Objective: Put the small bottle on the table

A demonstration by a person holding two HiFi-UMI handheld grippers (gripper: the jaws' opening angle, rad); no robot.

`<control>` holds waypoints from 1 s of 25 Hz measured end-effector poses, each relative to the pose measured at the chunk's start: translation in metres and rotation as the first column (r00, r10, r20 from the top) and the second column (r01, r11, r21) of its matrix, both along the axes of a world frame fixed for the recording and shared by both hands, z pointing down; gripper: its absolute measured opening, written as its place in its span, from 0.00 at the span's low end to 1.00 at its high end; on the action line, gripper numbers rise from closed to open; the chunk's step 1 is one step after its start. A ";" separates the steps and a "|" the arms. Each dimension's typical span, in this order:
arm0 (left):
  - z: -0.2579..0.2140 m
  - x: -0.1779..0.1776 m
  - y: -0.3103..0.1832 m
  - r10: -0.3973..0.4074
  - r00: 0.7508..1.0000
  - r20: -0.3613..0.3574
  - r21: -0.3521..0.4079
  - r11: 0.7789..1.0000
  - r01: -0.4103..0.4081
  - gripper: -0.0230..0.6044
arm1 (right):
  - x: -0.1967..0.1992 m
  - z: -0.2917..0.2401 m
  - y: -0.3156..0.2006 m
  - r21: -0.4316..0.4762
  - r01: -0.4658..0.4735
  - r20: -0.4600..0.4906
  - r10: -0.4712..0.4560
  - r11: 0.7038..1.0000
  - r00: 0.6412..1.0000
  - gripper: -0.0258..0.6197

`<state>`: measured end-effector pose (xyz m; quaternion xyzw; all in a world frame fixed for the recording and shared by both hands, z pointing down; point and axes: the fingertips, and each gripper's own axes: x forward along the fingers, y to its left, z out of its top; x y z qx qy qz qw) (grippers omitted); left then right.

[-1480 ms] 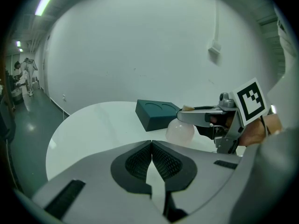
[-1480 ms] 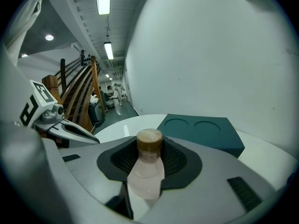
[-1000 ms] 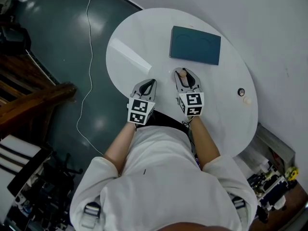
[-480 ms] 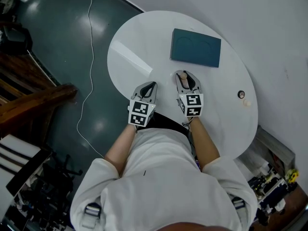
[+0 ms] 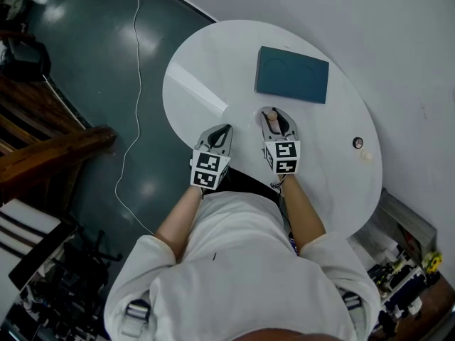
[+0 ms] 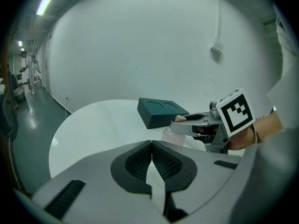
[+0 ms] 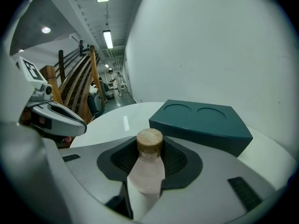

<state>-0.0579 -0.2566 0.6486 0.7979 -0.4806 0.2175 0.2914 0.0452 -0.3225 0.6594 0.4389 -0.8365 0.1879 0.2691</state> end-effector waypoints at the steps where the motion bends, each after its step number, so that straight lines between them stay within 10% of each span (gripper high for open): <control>1: 0.000 -0.001 0.000 0.000 1.000 0.000 0.000 1.000 0.000 0.07 | -0.001 0.001 0.001 0.005 0.007 -0.010 -0.007 1.000 1.000 0.25; 25: -0.016 0.031 -0.009 0.189 0.977 -0.097 0.020 0.982 -0.188 0.07 | 0.015 -0.018 0.079 -0.010 -0.119 0.076 0.120 0.993 0.990 0.43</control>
